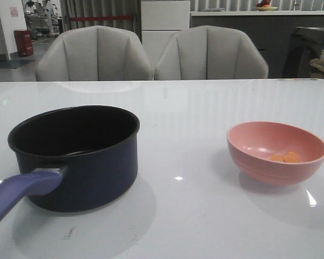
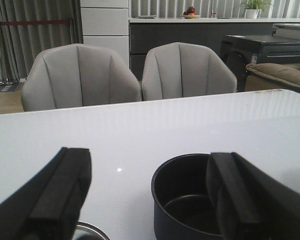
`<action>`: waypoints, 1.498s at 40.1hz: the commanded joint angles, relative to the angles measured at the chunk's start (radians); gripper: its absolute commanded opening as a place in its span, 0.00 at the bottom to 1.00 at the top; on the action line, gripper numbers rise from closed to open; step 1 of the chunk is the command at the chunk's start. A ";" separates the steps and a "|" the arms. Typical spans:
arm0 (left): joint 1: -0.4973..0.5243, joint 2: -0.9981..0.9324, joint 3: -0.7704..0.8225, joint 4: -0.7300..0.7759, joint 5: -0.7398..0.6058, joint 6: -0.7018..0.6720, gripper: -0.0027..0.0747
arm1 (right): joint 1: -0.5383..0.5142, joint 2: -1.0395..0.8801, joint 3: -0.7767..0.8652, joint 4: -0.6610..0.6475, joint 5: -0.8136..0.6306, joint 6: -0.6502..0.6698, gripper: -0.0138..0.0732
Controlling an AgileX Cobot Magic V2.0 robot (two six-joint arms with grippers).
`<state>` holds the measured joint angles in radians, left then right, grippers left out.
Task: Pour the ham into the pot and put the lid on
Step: 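Lower the right gripper to the pink bowl rim and grasp it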
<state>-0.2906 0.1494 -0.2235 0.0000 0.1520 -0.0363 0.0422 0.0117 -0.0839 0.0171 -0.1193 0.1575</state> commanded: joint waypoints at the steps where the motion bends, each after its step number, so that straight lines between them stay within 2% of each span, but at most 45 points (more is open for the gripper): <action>1: -0.006 0.009 -0.027 0.000 -0.091 0.000 0.71 | -0.006 0.102 -0.146 0.004 0.119 0.009 0.33; 7: -0.006 0.009 -0.027 0.000 -0.092 0.000 0.71 | -0.006 0.264 -0.292 0.004 0.287 0.008 0.33; 20: -0.006 0.009 -0.027 0.000 -0.102 0.000 0.71 | -0.006 0.407 -0.307 0.004 0.246 0.009 0.35; 23: -0.006 0.009 -0.027 0.000 -0.104 0.000 0.71 | -0.006 0.440 -0.307 0.004 0.244 0.009 0.43; 29: -0.006 0.009 -0.027 0.000 -0.104 0.000 0.71 | -0.006 0.526 -0.308 0.004 0.242 0.009 0.76; 32: -0.006 0.009 -0.027 0.000 -0.104 0.000 0.71 | -0.006 0.572 -0.310 0.004 0.238 0.009 0.84; 36: -0.006 0.009 -0.027 0.000 -0.106 0.000 0.71 | -0.006 0.650 -0.326 0.004 0.249 0.009 0.84; 40: -0.006 0.009 -0.027 0.000 -0.112 0.000 0.71 | -0.005 0.734 -0.378 0.004 0.319 0.002 0.84; 51: -0.006 0.009 -0.027 0.000 -0.112 0.000 0.71 | 0.020 1.033 -0.596 0.004 0.426 -0.125 0.84; 60: -0.006 0.009 -0.027 0.000 -0.112 0.000 0.71 | 0.067 1.298 -0.760 0.004 0.527 -0.134 0.84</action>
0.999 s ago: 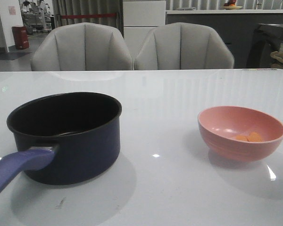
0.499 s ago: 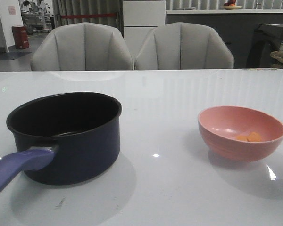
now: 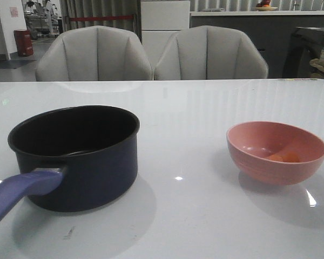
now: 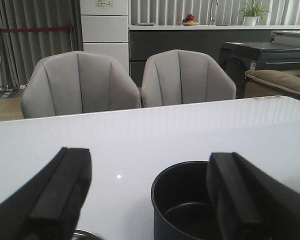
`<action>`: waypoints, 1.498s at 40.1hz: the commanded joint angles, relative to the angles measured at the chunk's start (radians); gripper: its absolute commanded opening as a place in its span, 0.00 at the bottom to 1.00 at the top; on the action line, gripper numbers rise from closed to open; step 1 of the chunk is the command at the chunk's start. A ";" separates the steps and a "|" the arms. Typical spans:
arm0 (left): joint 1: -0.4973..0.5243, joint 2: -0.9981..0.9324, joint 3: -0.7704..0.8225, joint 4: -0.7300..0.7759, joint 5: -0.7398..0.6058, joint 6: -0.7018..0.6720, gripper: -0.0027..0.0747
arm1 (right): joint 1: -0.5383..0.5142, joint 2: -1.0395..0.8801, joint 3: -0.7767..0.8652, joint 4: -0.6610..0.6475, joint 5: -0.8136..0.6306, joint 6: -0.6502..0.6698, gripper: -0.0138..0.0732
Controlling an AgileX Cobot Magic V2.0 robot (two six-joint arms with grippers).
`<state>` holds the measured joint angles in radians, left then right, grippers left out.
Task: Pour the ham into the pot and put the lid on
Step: 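Lower the right gripper to the pink bowl rim and grasp it, then lift the pink bowl and carry it toward the saucepan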
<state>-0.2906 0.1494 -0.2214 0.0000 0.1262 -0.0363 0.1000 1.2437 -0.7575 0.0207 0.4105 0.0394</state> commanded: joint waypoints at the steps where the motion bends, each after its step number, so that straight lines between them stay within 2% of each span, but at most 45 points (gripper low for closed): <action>1: -0.006 0.009 -0.029 0.000 -0.086 0.000 0.71 | 0.009 0.100 -0.101 0.001 0.009 -0.016 0.84; 15: -0.006 0.009 -0.029 0.000 -0.086 0.000 0.71 | 0.002 0.402 -0.254 0.003 0.079 -0.016 0.84; 18: -0.006 0.009 -0.029 0.000 -0.086 0.000 0.71 | 0.002 0.443 -0.275 0.006 0.088 -0.016 0.80; 20: -0.006 0.009 -0.029 0.000 -0.086 0.000 0.71 | 0.002 0.462 -0.286 0.011 0.093 -0.016 0.73; 23: -0.006 0.009 -0.029 0.000 -0.086 0.000 0.71 | 0.002 0.482 -0.305 0.028 0.099 -0.016 0.57; 25: -0.006 0.009 -0.029 0.000 -0.086 0.000 0.71 | 0.002 0.490 -0.311 0.042 0.099 -0.016 0.41; 27: -0.006 0.009 -0.029 0.000 -0.086 0.000 0.71 | 0.002 0.491 -0.313 0.052 0.093 -0.015 0.29; 30: -0.006 0.009 -0.029 0.000 -0.086 0.000 0.71 | 0.002 0.491 -0.313 0.058 0.083 -0.015 0.34; 47: -0.006 0.009 -0.029 0.000 -0.086 0.000 0.71 | 0.018 0.445 -0.344 0.060 0.120 -0.009 0.32; 53: -0.006 0.009 -0.029 0.000 -0.086 0.000 0.71 | 0.068 0.358 -0.343 0.051 0.052 -0.026 0.32; 60: -0.006 0.009 -0.029 0.000 -0.086 0.000 0.71 | 0.179 0.278 -0.342 0.010 -0.050 -0.060 0.32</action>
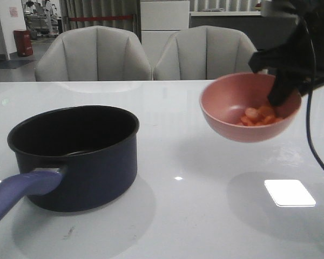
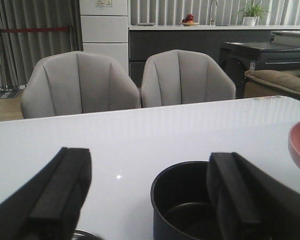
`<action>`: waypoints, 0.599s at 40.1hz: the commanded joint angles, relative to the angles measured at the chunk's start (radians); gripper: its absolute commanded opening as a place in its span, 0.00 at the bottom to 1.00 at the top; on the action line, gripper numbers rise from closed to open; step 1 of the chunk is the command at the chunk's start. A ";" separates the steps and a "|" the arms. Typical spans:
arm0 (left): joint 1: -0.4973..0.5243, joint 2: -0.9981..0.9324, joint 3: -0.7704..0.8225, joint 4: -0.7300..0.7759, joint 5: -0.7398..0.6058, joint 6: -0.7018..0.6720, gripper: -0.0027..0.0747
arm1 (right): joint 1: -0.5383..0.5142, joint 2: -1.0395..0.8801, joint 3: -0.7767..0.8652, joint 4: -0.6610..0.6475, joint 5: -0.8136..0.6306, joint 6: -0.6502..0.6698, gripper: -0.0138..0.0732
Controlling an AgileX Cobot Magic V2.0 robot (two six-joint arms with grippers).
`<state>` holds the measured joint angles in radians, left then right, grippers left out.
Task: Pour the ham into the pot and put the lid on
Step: 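Lift the pink bowl and carry it toward the saucepan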
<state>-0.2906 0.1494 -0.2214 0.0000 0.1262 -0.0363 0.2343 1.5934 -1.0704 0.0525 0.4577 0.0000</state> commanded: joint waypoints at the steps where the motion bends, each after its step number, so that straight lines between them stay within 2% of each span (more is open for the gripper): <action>1: -0.006 0.009 -0.029 0.000 -0.086 0.000 0.71 | 0.065 -0.079 -0.029 -0.025 -0.115 -0.023 0.32; 7: -0.006 0.009 -0.029 0.000 -0.086 0.000 0.71 | 0.171 -0.079 -0.029 -0.042 -0.210 -0.023 0.32; 14: -0.006 0.009 -0.029 0.000 -0.082 0.000 0.71 | 0.285 -0.074 -0.029 -0.095 -0.391 -0.024 0.32; 24: -0.006 0.009 -0.029 0.000 -0.081 0.000 0.71 | 0.379 -0.026 -0.029 -0.182 -0.653 -0.040 0.32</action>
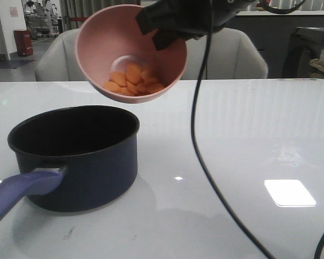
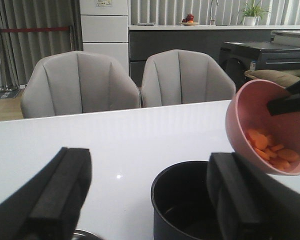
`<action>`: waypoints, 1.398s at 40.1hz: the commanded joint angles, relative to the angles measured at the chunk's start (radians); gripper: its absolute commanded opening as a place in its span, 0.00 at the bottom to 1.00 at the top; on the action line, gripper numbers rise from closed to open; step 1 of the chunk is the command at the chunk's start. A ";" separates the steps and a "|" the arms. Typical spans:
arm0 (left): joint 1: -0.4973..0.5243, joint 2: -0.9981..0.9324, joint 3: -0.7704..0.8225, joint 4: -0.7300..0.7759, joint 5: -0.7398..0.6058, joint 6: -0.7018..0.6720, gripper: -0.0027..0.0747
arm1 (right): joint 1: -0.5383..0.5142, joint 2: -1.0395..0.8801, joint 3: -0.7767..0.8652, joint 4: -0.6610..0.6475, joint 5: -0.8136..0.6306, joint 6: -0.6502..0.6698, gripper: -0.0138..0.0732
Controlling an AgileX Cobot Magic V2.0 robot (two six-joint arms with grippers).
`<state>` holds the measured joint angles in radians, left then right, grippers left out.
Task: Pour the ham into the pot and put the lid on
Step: 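Lift the pink bowl and carry it toward the saucepan, then tilt the pink bowl over the saucepan to pour carrot slices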
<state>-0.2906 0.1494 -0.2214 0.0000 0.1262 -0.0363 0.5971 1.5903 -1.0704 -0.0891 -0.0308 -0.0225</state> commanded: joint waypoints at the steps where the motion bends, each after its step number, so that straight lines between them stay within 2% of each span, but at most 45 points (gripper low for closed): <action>1: -0.006 0.009 -0.029 0.000 -0.081 0.000 0.71 | 0.022 -0.017 -0.029 -0.044 -0.196 -0.033 0.32; 14: -0.006 0.009 -0.027 0.000 -0.081 0.000 0.71 | 0.072 0.062 -0.029 -0.042 -0.500 -0.326 0.32; 26: -0.006 0.009 -0.027 0.000 -0.081 0.000 0.71 | 0.078 0.086 -0.029 0.029 -0.781 -0.573 0.32; 39: -0.006 0.009 -0.027 0.000 -0.081 0.000 0.71 | 0.078 0.148 -0.030 0.032 -0.992 -0.722 0.32; 48: -0.006 0.009 -0.027 0.000 -0.081 0.000 0.71 | 0.078 0.223 -0.031 0.032 -1.056 -0.871 0.32; 56: -0.006 0.009 -0.027 0.000 -0.081 0.000 0.71 | 0.078 0.226 -0.031 0.032 -1.147 -0.879 0.32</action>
<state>-0.2906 0.1494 -0.2214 0.0000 0.1262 -0.0363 0.6773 1.8741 -1.0704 -0.0681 -1.0122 -0.8894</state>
